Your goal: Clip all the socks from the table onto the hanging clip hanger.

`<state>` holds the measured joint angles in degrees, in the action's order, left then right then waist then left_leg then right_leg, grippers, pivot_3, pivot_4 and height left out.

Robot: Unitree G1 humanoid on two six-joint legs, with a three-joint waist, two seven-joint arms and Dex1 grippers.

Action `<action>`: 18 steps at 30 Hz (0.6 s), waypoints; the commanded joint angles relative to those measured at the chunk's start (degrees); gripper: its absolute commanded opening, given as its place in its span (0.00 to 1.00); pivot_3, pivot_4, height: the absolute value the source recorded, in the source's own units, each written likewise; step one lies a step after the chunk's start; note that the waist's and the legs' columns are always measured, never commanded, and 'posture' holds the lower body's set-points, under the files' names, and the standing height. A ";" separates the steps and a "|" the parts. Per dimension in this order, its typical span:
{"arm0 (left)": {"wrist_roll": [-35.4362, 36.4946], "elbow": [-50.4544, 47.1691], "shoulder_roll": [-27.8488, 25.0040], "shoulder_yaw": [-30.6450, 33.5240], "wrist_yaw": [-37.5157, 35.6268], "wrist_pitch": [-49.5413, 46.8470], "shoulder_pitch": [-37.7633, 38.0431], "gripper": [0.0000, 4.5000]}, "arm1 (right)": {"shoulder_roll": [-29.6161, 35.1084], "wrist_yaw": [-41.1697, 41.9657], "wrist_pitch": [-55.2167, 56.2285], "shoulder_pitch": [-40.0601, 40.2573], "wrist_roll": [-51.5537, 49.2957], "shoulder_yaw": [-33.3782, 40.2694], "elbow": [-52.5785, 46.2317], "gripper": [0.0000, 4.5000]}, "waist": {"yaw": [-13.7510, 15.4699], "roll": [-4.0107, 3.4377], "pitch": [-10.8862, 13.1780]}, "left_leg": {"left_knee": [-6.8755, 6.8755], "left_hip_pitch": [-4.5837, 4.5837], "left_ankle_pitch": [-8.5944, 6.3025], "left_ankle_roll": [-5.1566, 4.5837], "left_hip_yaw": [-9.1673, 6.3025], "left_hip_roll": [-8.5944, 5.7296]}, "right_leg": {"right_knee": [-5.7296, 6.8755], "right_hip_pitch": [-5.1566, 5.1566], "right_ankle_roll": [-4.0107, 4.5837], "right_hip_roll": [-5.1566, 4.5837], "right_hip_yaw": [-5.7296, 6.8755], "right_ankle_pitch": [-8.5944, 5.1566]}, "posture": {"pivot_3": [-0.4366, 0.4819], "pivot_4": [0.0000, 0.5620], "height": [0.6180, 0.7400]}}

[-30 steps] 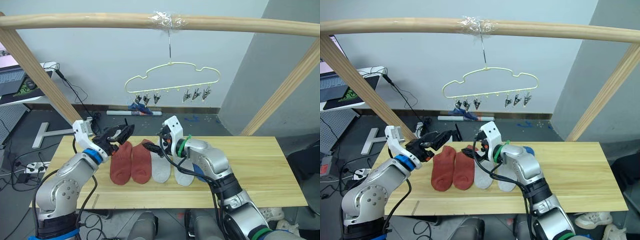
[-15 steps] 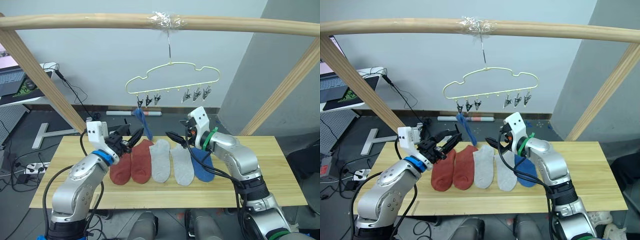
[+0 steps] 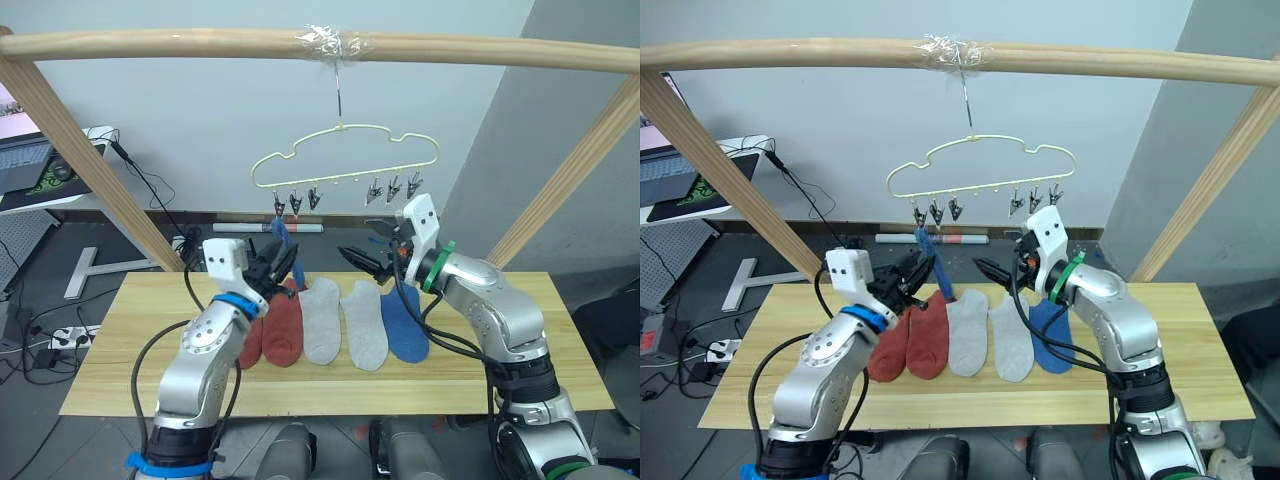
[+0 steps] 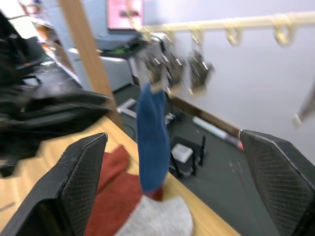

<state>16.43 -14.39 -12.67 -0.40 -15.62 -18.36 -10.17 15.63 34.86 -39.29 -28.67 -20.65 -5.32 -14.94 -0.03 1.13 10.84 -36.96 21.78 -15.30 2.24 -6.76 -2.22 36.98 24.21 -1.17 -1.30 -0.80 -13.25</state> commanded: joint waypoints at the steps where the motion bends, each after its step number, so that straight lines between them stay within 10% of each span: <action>1: -2.52 1.23 1.31 -1.26 0.76 2.80 -1.95 0.31 | 1.15 1.28 0.08 -1.37 -2.85 1.78 -3.41 1.00 | -0.03 0.00 0.00 | 0.00 -0.01 0.00 0.00 0.04 -0.01 | 0.01 0.00 0.06 0.00 -0.02 0.04 | 0.48 0.24 1.00; 18: -10.91 11.78 4.39 -1.22 5.17 10.02 -9.04 0.31 | 3.25 2.12 0.01 -5.13 -6.17 2.90 -4.07 1.00 | -0.23 0.01 0.00 | -0.02 -0.05 -0.01 -0.04 0.32 0.02 | 0.06 0.01 0.16 0.01 -0.03 0.12 | 0.46 0.31 1.00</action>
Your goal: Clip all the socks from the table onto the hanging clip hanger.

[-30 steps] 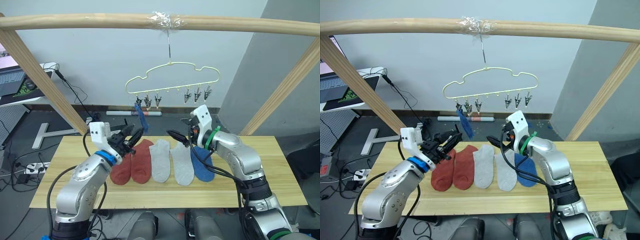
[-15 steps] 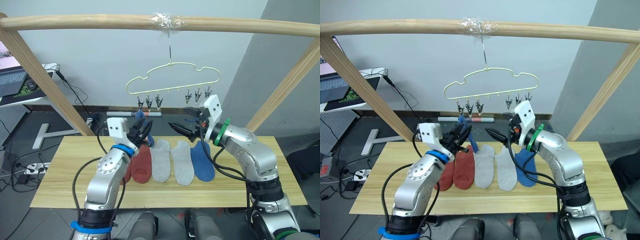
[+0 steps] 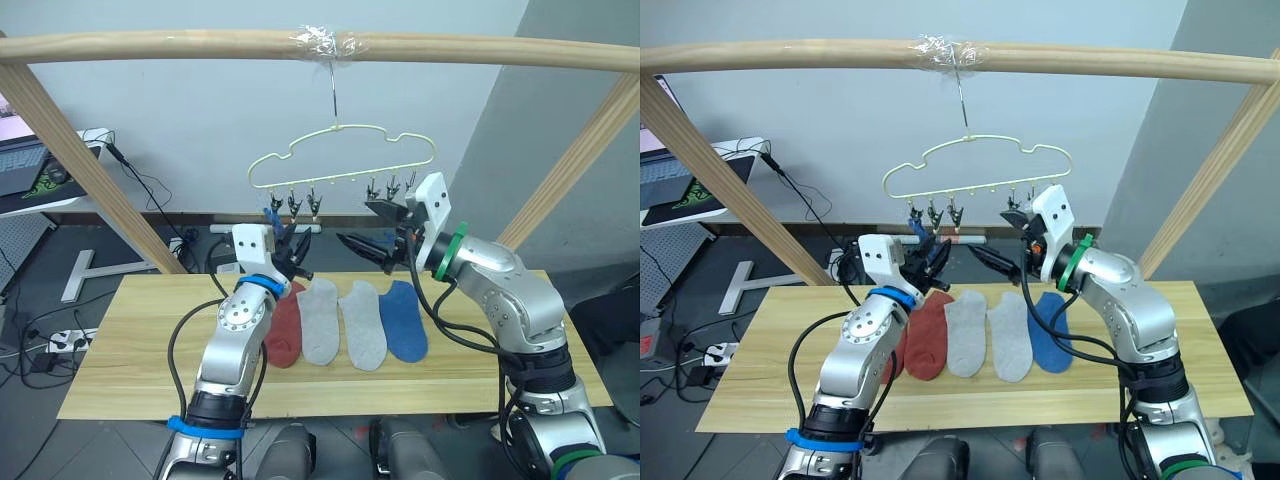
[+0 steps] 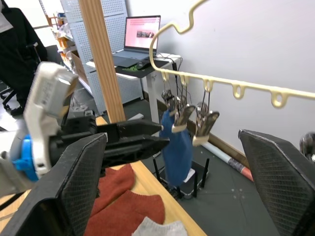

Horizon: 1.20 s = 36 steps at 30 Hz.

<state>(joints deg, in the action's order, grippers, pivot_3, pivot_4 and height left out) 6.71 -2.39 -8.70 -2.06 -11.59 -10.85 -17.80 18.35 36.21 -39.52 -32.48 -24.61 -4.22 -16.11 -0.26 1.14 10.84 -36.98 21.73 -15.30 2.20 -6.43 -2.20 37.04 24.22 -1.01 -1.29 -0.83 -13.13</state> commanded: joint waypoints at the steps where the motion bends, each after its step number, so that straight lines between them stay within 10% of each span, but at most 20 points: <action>1: -1.23 0.32 0.78 0.54 1.36 2.74 -1.64 0.31 | 0.81 0.94 0.33 -1.29 -2.42 1.78 -2.96 1.00 | 0.01 0.00 0.00 | 0.00 0.00 0.00 0.00 0.00 0.00 | 0.00 0.00 0.00 0.00 0.00 0.00 | 0.46 0.31 1.00; 36: -5.61 20.14 3.19 2.54 7.43 11.28 -13.70 0.31 | 2.01 0.18 1.28 -2.95 -2.31 1.51 -2.16 1.00 | -0.24 0.01 -0.01 | -0.08 -0.03 0.01 -0.01 0.08 -0.02 | 0.08 0.00 -0.06 0.00 0.02 0.05 | 0.43 0.28 1.00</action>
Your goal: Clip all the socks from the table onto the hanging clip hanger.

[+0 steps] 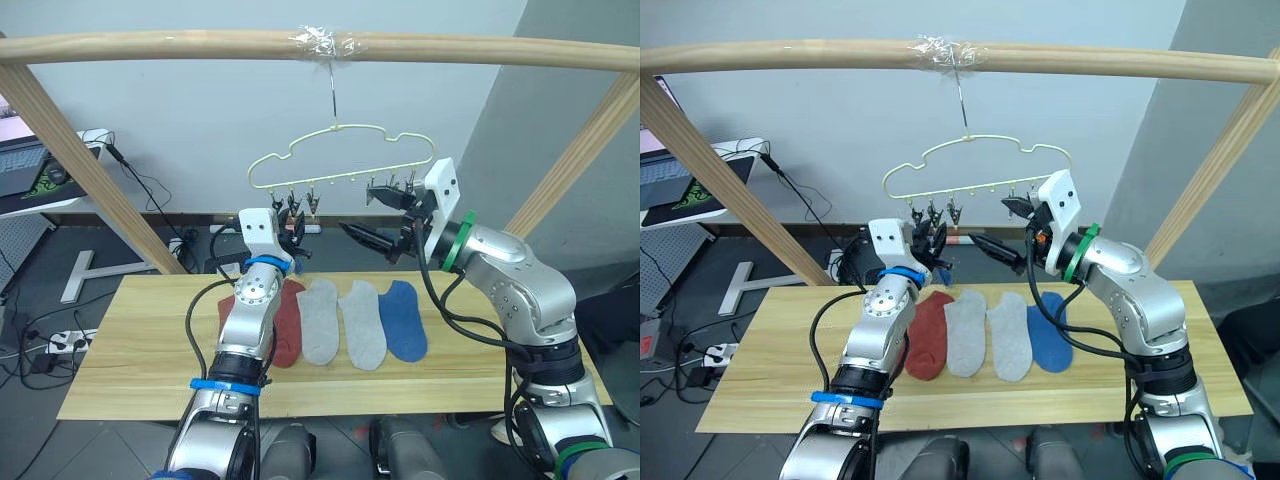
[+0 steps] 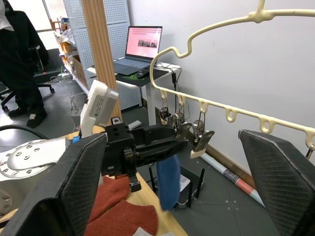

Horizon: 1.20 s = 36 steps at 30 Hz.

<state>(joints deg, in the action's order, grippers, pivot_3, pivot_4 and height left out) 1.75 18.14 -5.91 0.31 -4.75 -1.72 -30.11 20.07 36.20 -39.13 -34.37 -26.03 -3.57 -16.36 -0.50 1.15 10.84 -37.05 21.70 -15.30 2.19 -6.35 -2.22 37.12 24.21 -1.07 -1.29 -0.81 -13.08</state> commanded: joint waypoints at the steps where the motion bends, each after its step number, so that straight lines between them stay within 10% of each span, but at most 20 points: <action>1: -0.67 -0.17 0.40 0.10 0.50 2.34 -1.67 0.31 | 0.36 0.23 0.93 -1.01 -0.84 0.81 -2.02 1.00 | -0.01 0.00 0.00 | 0.00 0.00 0.00 0.00 0.01 0.00 | 0.00 0.00 0.00 0.00 -0.01 0.00 | 0.43 0.28 1.00; 32: -0.71 0.43 0.59 0.73 0.67 4.97 -4.67 0.31 | 0.23 -0.13 0.92 -1.10 -0.67 0.56 -2.43 1.00 | -0.17 0.01 -0.01 | -0.09 -0.01 0.01 0.01 0.05 0.00 | 0.10 0.01 0.02 0.00 -0.02 0.09 | 0.42 0.26 1.00; 36: -0.39 0.09 0.60 0.78 0.16 5.30 -4.36 0.13 | 0.28 -0.12 1.01 -1.02 -0.56 0.46 -2.50 1.00 | -0.35 0.01 -0.01 | -0.12 -0.01 0.01 0.00 0.06 0.00 | 0.12 0.01 0.02 0.00 -0.02 0.10 | 0.42 0.26 1.00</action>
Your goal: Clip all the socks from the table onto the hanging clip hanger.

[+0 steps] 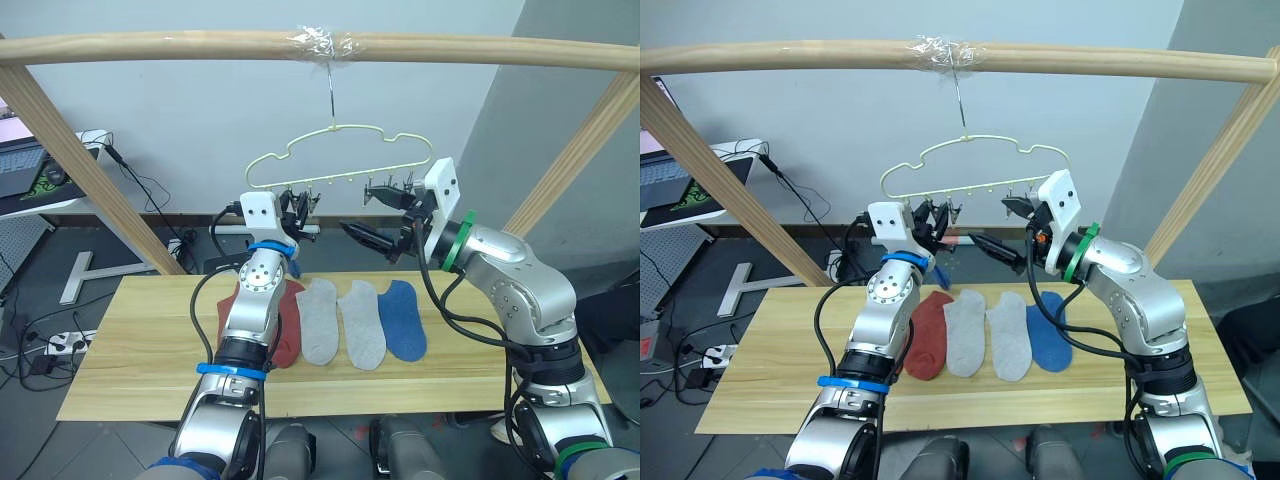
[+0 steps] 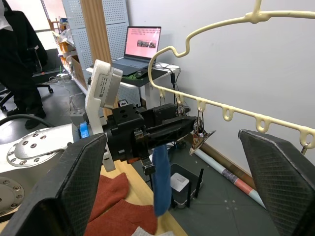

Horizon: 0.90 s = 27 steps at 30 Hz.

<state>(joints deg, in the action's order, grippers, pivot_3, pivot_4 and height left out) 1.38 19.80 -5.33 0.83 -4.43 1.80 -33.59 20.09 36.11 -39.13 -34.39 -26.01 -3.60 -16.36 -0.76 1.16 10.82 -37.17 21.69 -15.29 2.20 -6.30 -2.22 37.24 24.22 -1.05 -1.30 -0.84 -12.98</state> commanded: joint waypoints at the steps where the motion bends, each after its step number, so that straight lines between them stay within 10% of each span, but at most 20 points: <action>1: 0.01 -1.57 0.03 0.28 -0.19 1.78 -0.85 0.09 | 0.27 0.00 1.05 -0.99 -0.54 0.49 -2.43 1.00 | -0.20 0.00 0.00 | 0.00 0.00 0.00 0.00 0.00 0.00 | 0.00 0.00 0.00 0.00 0.00 0.00 | 0.42 0.26 1.00; 14: 1.01 -4.33 -0.55 0.59 -1.35 -0.67 2.04 0.02 | 1.47 -0.25 1.22 2.92 1.71 -1.45 -2.25 1.00 | -0.71 0.02 -0.02 | -0.10 0.00 0.00 0.00 0.00 0.00 | 0.11 0.00 -0.01 0.00 -0.01 0.04 | 0.42 0.26 1.00; 27: 3.14 -9.51 -3.05 1.78 -4.98 -4.70 5.89 0.02 | 3.12 -5.23 16.56 9.89 21.65 -10.22 28.47 1.00 | -1.19 0.12 -0.20 | -0.70 -0.48 0.04 -0.11 0.26 0.00 | 0.63 -0.37 -0.16 0.15 -0.13 0.00 | 0.44 0.26 1.00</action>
<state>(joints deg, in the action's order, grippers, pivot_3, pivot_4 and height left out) 4.45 12.84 -8.54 2.63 -9.48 -3.32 -27.44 23.58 31.49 -25.43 -23.02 -5.60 -13.82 10.61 -1.95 1.27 10.62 -37.86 20.96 -15.21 2.04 -6.05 -2.23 37.86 23.60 -1.21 -1.13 -0.95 -12.97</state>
